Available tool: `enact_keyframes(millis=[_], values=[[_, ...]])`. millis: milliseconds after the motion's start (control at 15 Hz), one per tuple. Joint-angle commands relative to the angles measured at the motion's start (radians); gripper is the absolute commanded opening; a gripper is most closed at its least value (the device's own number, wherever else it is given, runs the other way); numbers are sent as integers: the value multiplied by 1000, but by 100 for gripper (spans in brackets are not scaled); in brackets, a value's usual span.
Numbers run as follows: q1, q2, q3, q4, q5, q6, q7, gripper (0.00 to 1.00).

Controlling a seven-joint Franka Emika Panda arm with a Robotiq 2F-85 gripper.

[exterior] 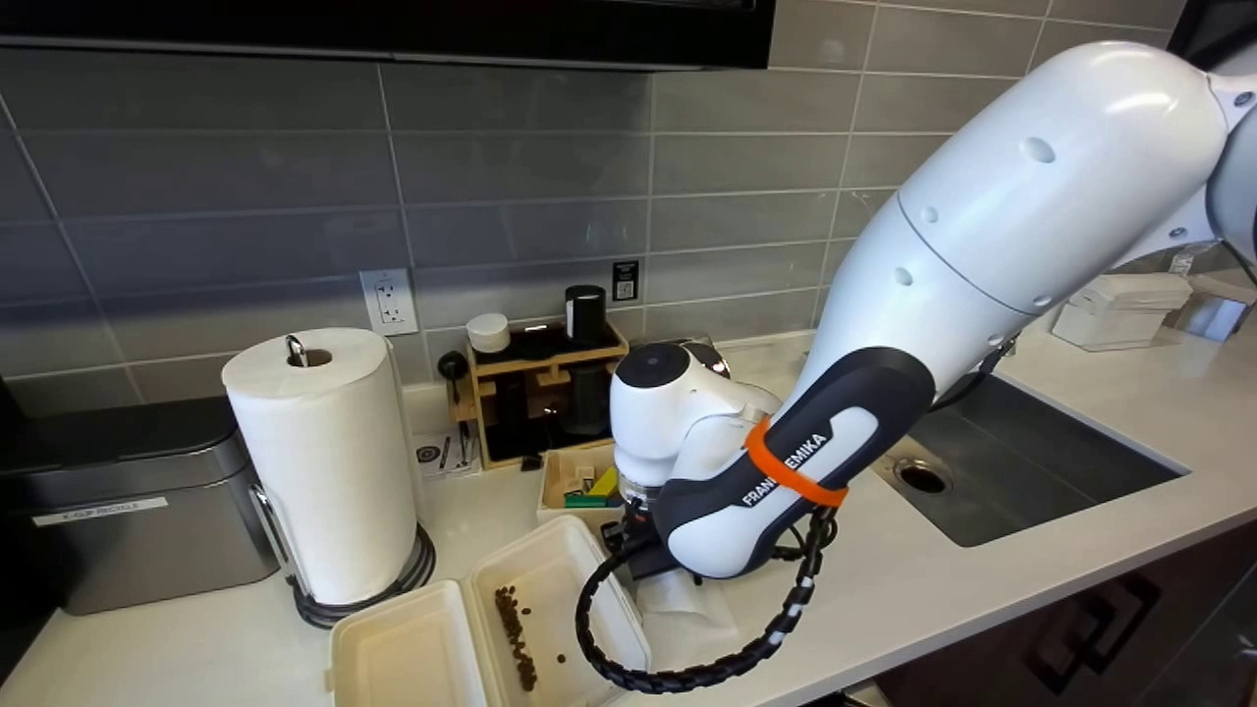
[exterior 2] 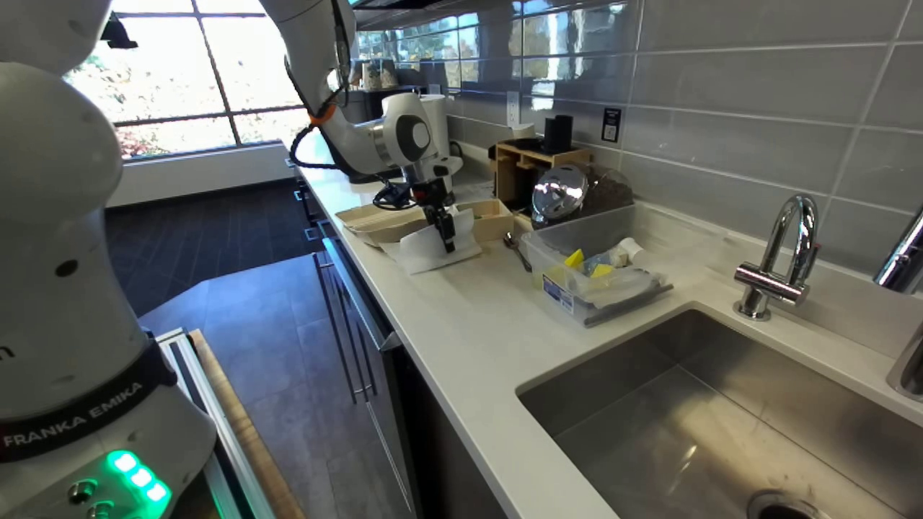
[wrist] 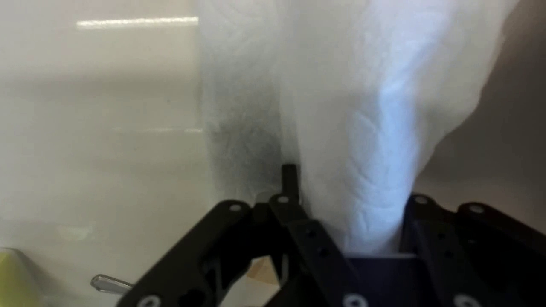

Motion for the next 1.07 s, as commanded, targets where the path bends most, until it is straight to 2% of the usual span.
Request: enact_keyframes(millis=[0, 133, 333, 667, 1000], values=[[-22, -18, 43, -17, -29, 0, -48, 62], [-10, -26, 40, -18, -33, -17, -51, 61], [-1, -38, 37, -22, -48, -29, -56, 66], [-10, -22, 52, -9, -60, -40, -80, 64], [18, -27, 38, -8, -87, -84, -68, 65]])
